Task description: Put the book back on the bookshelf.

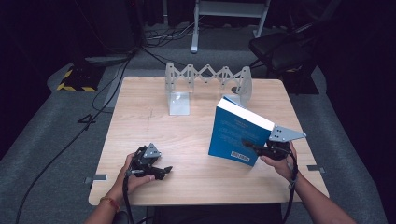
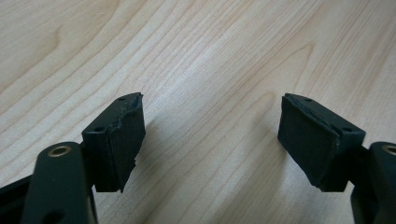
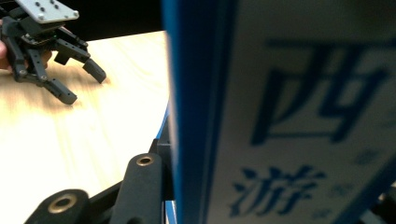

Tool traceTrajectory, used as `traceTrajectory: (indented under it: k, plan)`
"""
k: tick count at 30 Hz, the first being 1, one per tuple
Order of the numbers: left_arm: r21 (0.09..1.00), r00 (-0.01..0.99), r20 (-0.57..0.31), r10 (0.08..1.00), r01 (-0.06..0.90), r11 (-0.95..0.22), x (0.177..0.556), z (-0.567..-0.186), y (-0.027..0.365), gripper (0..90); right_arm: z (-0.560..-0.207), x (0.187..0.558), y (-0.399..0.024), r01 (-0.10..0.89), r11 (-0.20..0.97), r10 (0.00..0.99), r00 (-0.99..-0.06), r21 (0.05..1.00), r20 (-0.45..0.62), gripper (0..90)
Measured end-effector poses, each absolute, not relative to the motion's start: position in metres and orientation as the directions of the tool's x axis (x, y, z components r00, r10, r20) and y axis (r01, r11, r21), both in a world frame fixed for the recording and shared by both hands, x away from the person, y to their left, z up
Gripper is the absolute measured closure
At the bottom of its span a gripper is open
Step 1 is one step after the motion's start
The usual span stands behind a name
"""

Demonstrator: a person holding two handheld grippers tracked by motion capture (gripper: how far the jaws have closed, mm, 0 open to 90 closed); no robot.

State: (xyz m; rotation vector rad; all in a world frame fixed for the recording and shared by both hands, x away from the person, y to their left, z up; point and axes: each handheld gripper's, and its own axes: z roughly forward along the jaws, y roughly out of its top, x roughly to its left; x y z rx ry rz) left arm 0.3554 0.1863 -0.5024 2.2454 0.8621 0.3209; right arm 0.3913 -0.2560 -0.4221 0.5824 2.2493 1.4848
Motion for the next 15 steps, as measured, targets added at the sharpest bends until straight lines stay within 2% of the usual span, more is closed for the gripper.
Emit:
traceTrajectory:
  k: [5,15]
  plan:
    - [0.691,0.74,-0.008,0.673,0.49,-0.531,0.356,-0.504,0.186,17.5,-0.422,0.393,-0.254,0.129,0.353,0.552,-0.828,0.927,-0.095,62.0]
    - [0.691,0.738,-0.013,0.674,0.494,-0.528,0.358,-0.504,0.188,15.9,-0.405,0.409,-0.242,0.115,0.377,0.586,-0.798,0.919,-0.141,62.3]
